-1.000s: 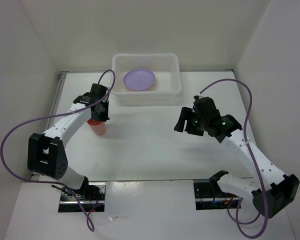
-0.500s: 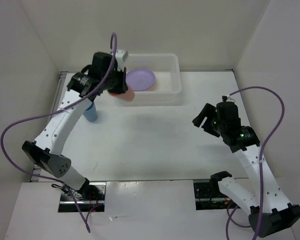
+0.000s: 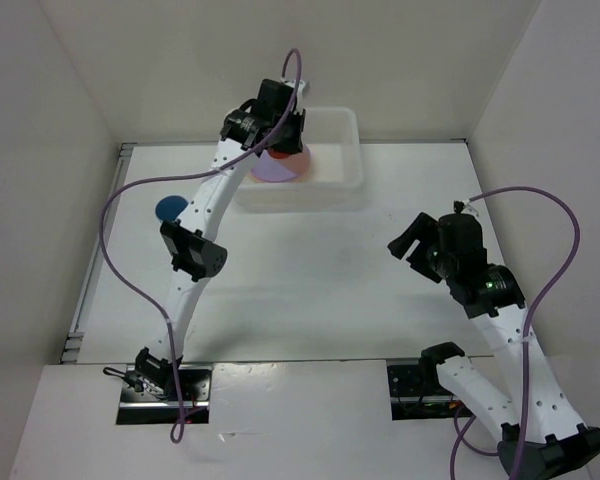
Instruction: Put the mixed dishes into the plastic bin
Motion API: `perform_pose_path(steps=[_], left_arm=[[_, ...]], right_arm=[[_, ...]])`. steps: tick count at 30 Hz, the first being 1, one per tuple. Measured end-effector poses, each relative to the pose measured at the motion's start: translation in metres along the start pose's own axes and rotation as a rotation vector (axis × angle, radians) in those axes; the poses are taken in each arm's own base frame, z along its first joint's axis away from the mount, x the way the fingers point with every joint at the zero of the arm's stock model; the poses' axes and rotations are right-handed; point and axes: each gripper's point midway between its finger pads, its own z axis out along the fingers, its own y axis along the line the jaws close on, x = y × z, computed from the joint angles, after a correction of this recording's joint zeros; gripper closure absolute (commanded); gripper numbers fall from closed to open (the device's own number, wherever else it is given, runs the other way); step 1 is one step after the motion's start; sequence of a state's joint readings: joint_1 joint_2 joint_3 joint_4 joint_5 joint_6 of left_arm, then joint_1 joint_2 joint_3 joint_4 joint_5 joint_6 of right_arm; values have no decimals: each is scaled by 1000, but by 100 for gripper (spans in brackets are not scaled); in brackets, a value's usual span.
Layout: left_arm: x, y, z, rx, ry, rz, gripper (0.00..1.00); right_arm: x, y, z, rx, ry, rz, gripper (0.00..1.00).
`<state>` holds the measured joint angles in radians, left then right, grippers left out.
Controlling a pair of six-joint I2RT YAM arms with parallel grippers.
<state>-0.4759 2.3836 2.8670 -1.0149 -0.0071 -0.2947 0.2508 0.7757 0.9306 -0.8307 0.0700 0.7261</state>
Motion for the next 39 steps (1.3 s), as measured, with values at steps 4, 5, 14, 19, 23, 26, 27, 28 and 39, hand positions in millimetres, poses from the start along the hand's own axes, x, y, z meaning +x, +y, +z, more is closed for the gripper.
perform_pose_path(steps=[4,5,14,19,23,26,27,28,39], left_arm=[[28,4,39,3,68,-4,100],[29,3,44,11,66,-4,100],[17,-14,76,100,-25,-18,100],[41,-17,98,105,28,-15,100],[53,-20,107,109,53,-11,100],[58,-24,110,114,61,-7,99],[58,-24,111,115,61,-6,98],[59,-25,112,117,61,-5,98],[67,-26,121,124,72,0,53]], right_arm=[[-1,0,-1,-2,-7,13,20],[-1,0,-1,1,-4,14,20],[3,-2,8,27,23,12,20],[3,-2,8,27,24,12,20],[3,-2,8,27,23,12,20],[3,-2,8,28,24,12,20],[3,-2,8,28,24,12,20],[3,-2,8,28,24,12,20],[3,-2,8,28,24,12,20]])
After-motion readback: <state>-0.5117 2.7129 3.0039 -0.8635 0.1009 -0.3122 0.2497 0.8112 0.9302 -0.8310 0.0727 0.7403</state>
